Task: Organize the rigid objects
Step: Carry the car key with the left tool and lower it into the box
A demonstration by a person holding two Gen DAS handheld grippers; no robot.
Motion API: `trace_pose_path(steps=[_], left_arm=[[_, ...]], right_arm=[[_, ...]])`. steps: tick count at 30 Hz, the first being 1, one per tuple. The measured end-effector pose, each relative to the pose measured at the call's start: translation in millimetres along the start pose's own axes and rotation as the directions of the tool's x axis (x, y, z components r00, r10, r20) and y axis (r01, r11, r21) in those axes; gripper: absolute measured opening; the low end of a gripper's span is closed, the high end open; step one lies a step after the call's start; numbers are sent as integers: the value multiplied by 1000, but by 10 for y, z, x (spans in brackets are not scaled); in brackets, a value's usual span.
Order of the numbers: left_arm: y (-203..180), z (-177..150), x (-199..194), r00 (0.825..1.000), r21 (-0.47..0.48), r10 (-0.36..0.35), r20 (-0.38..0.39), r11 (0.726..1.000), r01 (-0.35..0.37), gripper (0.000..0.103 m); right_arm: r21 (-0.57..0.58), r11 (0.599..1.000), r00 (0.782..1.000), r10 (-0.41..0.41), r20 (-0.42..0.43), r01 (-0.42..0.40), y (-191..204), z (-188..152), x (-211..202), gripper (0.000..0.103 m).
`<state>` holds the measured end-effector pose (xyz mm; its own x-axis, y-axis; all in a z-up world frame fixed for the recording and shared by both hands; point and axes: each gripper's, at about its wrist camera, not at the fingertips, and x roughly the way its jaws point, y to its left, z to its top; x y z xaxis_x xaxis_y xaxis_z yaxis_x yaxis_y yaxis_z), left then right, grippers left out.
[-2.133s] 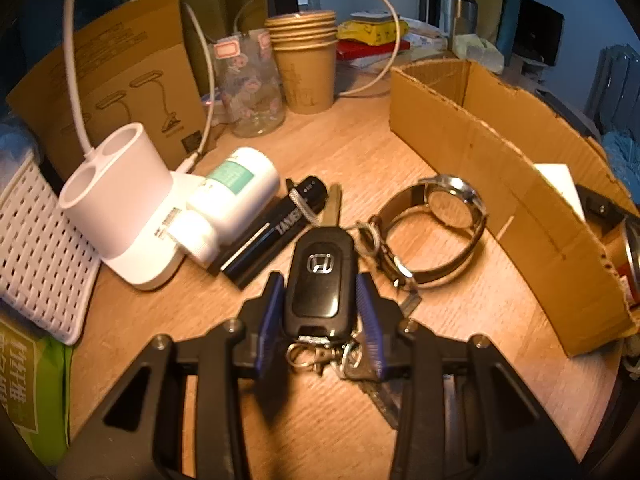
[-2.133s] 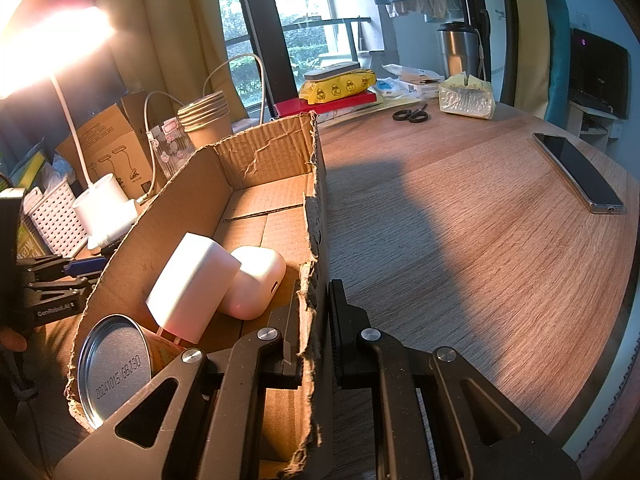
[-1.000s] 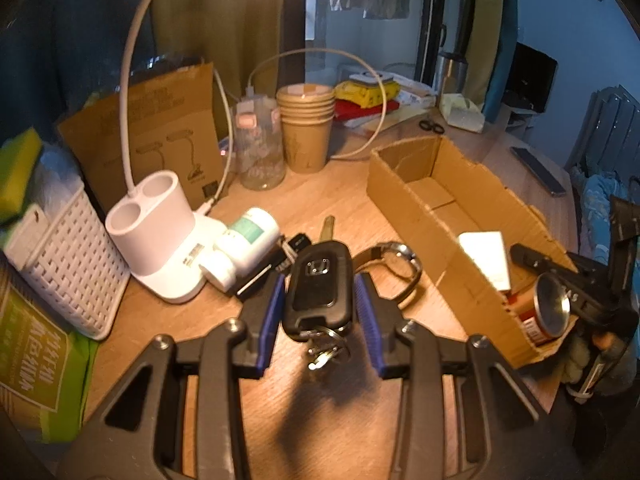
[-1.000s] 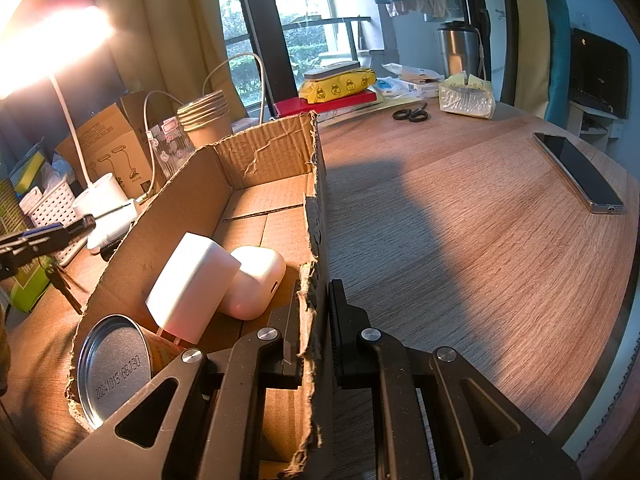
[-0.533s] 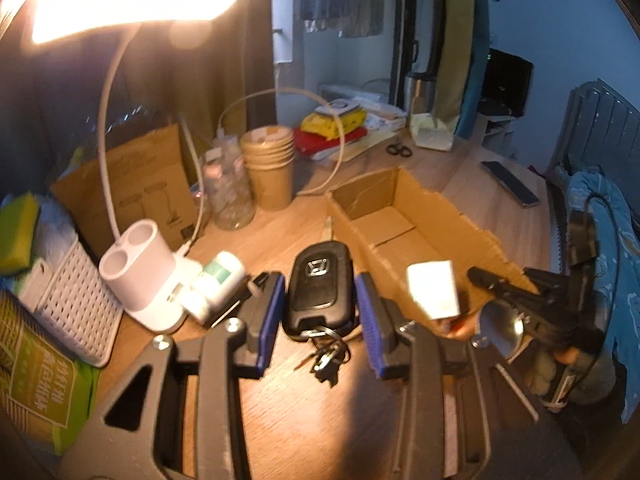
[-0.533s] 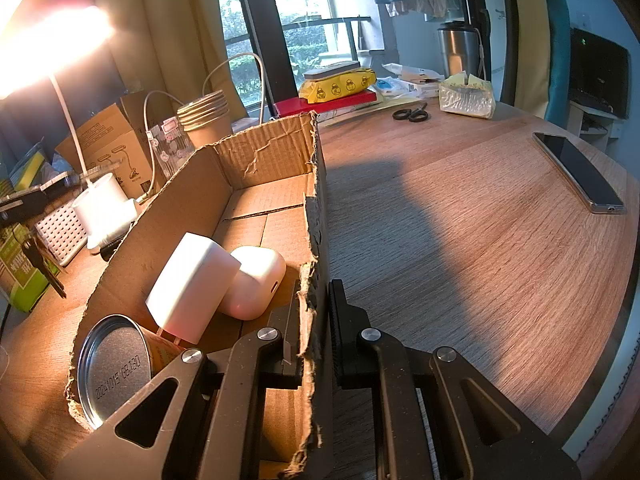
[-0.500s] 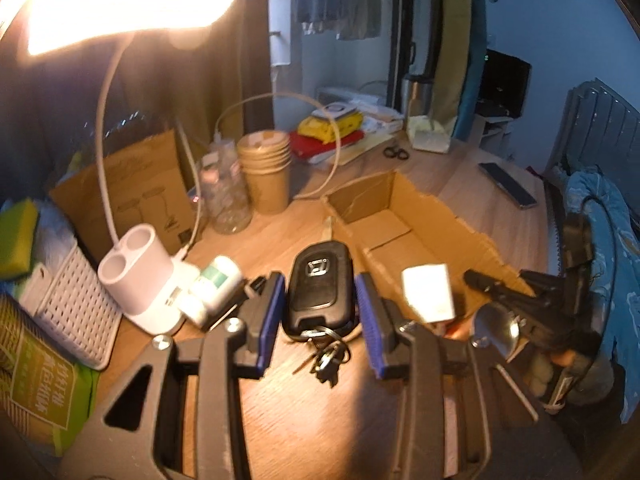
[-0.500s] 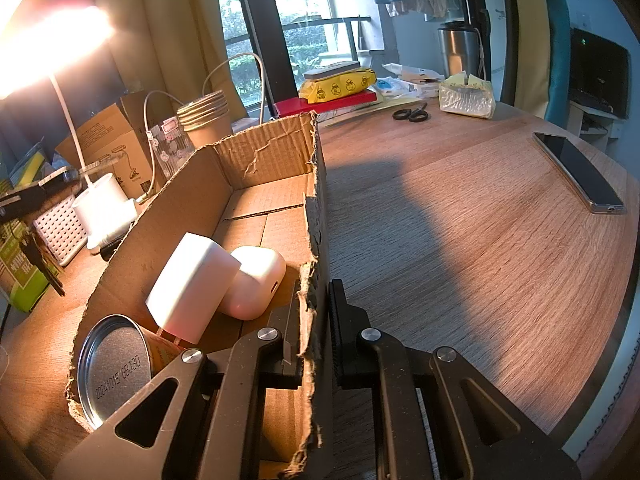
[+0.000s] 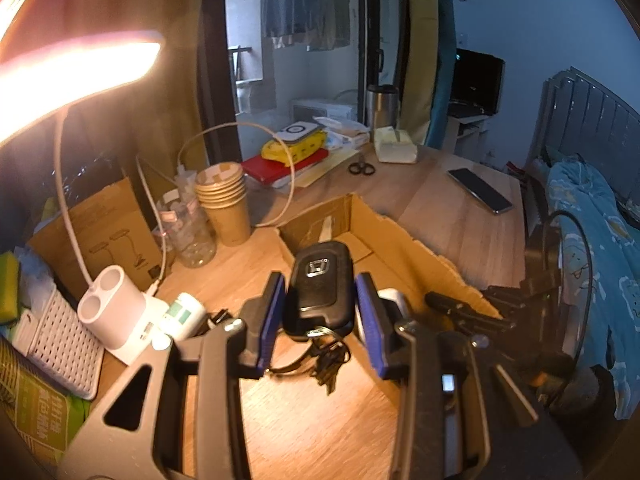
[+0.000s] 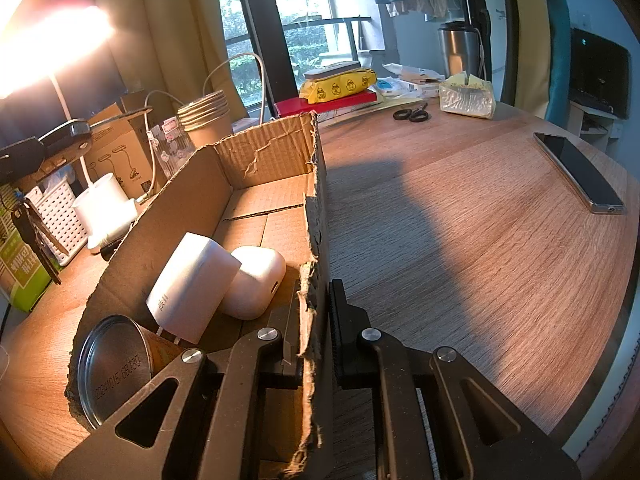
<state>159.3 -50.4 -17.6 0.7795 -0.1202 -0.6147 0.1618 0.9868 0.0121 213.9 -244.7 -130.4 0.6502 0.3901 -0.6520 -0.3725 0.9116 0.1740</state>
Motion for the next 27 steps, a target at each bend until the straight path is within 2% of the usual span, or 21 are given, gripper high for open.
trace_pose_path(steps=[19, 27], left_arm=[[-279, 139, 156, 999, 35, -50, 8, 998, 50, 38], [-368, 145, 342, 998, 42, -62, -14, 997, 63, 38]], right_arm=[[0, 1000, 1000, 0, 0, 0, 1, 1, 1, 12], [0, 1000, 1000, 0, 0, 0, 2, 1, 2, 12]])
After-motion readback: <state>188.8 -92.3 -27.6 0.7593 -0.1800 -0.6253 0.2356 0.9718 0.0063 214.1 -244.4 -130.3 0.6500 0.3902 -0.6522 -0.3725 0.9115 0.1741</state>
